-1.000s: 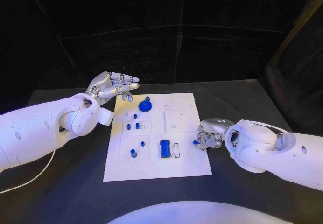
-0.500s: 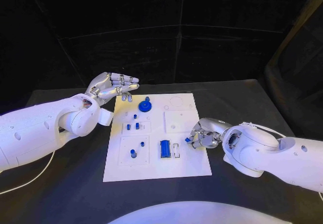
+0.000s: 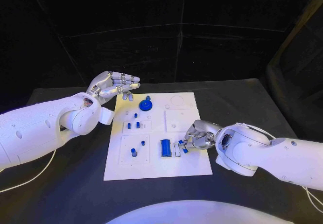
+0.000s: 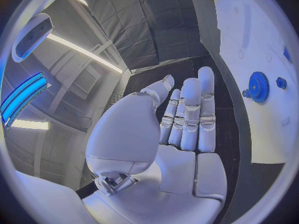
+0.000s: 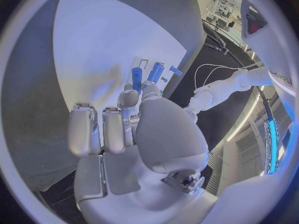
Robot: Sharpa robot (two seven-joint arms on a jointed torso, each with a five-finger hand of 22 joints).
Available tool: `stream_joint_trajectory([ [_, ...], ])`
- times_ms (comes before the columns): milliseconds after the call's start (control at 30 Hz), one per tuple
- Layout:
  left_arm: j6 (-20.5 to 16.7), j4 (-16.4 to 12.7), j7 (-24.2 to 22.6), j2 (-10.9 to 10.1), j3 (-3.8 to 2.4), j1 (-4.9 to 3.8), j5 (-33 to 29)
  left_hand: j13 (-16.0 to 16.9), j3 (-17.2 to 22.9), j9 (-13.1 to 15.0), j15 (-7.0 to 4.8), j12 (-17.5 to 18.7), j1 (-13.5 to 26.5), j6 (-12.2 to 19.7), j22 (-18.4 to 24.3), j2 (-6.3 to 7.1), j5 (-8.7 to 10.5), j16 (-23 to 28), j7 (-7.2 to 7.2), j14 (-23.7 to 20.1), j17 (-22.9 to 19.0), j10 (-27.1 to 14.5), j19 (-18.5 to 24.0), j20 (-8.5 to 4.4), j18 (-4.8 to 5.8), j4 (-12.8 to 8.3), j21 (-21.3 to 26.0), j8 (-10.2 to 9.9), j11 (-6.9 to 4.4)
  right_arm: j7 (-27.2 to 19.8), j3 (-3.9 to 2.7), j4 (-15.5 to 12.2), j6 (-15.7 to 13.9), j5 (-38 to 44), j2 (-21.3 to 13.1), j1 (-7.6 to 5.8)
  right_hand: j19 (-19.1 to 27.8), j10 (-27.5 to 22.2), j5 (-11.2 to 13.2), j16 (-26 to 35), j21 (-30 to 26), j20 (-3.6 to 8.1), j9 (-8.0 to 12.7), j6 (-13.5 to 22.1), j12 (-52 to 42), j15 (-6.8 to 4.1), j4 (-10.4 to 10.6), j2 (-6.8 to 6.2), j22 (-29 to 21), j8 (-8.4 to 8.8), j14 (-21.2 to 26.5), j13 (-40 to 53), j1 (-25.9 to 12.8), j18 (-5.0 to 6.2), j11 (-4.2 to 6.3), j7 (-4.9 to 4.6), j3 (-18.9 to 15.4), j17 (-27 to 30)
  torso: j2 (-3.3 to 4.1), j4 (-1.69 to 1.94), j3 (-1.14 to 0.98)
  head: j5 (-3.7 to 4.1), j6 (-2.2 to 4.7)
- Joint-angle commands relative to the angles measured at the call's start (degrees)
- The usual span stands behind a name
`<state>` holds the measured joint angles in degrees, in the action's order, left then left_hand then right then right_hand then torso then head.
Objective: Assemble the parts on the task board
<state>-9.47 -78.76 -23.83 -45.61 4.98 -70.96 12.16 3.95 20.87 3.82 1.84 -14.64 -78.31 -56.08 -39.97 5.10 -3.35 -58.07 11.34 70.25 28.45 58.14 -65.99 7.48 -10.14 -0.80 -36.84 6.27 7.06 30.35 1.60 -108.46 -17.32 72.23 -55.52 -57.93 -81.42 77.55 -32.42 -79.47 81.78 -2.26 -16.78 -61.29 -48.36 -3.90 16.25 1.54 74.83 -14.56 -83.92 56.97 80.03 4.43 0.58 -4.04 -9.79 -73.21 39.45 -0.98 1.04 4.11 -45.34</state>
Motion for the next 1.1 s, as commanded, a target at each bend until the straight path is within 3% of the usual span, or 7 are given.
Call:
stream_joint_trajectory([
  [33, 0.6, -0.1, -0.2, 0.1, -0.05, -0.08, -0.2, 0.1, -0.1, 0.1, 0.1, -0.3, 0.0, 0.5, 0.1, -0.45, 0.17, -0.3, -0.14, -0.3, 0.0, -0.5, -0.2, 0.16, -0.39, -0.3, 0.4, 0.3, 0.08, 1.1, -0.01, 0.2, 1.4, -2.2, 0.6, -0.07, -0.5, 0.5, 0.7, -0.2, 0.3, 0.05, 0.0, -0.6, -0.2, -0.42, 0.3, -0.03, 0.2, 0.36, -3.4, 0.2, -1.0, -1.11, 0.03, 0.1, -0.1, -0.2, -0.02, 0.02, -0.03, -0.06, -0.08],
  [300, 0.7, -0.1, -0.2, 0.1, -0.05, -0.08, -0.2, 0.1, 0.0, 0.1, 0.09, -0.4, -0.1, 0.5, 0.1, -0.5, 0.18, -0.4, -0.13, -0.3, 0.0, -0.5, -0.2, 0.15, -0.39, -0.4, 0.4, 0.4, 0.08, 2.0, -0.01, 0.8, 1.2, -1.1, 1.8, -0.07, -0.6, 0.7, 2.0, -0.4, 0.4, 0.2, -0.1, -1.3, 0.5, -0.54, 0.4, 0.37, 0.4, 0.76, -3.4, -0.1, -2.6, -1.15, 0.14, 0.25, -0.2, -0.4, -0.04, -0.05, -0.03, -0.1, -0.12],
  [800, 1.0, -0.1, 0.1, 0.1, -0.05, -0.08, -0.2, 0.1, 0.0, 0.1, 0.1, -0.4, -0.1, 0.5, 0.1, -0.52, 0.18, -0.4, -0.1, -0.2, 0.1, -0.5, -0.2, 0.15, -0.39, -0.4, 0.4, 0.4, 0.1, 3.0, -0.02, 1.6, 4.7, 0.2, 3.5, -0.07, -0.6, 0.9, 2.9, -0.5, 0.4, 0.25, -0.1, -1.6, 0.7, -0.56, 0.3, 0.35, 0.5, 1.15, -3.4, -0.1, -4.1, -1.17, 0.16, 0.28, -0.6, -0.5, -0.01, 0.08, -0.02, -0.26, -0.33],
  [1100, 1.1, -0.1, 0.1, 0.1, -0.05, -0.08, -0.2, 0.1, 0.0, 0.1, 0.1, -0.4, -0.1, 0.5, 0.1, -0.52, 0.18, -0.4, -0.1, -0.2, 0.1, -0.5, -0.2, 0.15, -0.39, -0.4, 0.4, 0.4, 0.1, 3.1, -0.02, 1.8, 6.2, 0.3, 3.8, -0.07, -0.7, 0.9, 3.1, -0.5, 0.5, 0.25, -0.2, -1.7, 0.7, -0.56, 0.2, 0.34, 0.6, 1.2, -3.4, -0.1, -4.2, -1.2, 0.18, 0.31, -0.7, -0.5, -0.04, -0.09, -0.04, -0.39, -0.41],
])
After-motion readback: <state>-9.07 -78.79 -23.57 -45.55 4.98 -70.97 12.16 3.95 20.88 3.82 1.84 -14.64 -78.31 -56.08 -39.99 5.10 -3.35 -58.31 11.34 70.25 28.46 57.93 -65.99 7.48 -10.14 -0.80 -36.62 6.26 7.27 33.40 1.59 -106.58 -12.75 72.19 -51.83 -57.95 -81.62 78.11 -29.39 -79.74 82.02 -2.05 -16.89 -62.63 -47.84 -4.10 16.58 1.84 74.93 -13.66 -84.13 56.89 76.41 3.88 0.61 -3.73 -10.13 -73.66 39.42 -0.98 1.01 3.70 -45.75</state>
